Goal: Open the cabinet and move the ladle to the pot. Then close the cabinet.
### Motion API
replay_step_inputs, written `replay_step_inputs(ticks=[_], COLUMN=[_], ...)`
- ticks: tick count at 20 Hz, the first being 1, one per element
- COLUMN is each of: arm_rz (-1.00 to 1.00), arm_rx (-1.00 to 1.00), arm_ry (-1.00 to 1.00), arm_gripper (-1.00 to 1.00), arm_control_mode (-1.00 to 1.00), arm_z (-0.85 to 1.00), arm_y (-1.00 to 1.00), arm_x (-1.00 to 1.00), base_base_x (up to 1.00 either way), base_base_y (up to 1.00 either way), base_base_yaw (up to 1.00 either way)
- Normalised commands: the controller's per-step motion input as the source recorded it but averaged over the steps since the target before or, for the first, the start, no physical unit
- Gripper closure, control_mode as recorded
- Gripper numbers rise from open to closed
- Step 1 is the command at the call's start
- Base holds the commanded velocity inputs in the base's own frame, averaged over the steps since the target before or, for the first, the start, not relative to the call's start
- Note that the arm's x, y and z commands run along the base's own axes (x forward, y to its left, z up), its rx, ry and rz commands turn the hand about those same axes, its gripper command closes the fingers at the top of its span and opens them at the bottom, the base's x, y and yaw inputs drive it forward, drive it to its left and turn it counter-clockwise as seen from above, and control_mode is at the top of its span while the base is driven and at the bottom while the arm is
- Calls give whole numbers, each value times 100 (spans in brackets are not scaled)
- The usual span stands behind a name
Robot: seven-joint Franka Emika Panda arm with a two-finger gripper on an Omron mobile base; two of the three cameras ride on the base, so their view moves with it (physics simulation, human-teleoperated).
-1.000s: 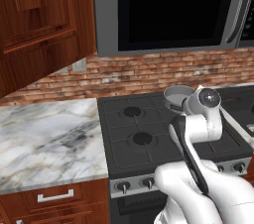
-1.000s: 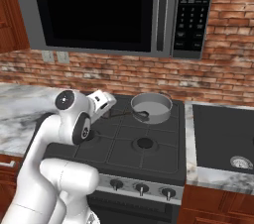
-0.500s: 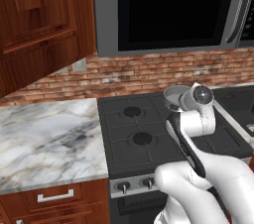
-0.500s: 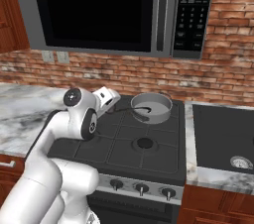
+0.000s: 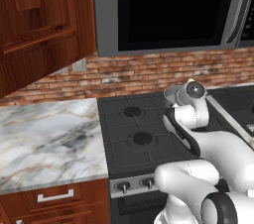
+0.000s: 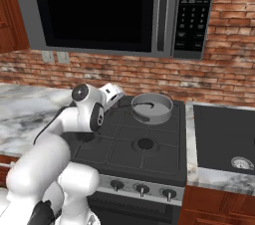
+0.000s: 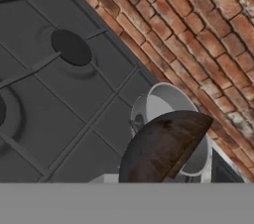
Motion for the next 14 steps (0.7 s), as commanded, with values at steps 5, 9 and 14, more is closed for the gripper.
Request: replay_step_inputs(ticks=[5, 9, 14], arm_rz=[-1, 0, 0], arm_rx=[0, 0, 0], arm_ry=[0, 0, 0], arm_gripper=[100, 100, 100], arm_control_mode=[-100, -100, -100], arm_z=[0, 0, -4], arm_y=[-10, -10, -8], arm_x=[37, 32, 32], base_base_x=[0, 0, 0], base_base_y=[0, 0, 0], base_base_yaw=[0, 0, 0])
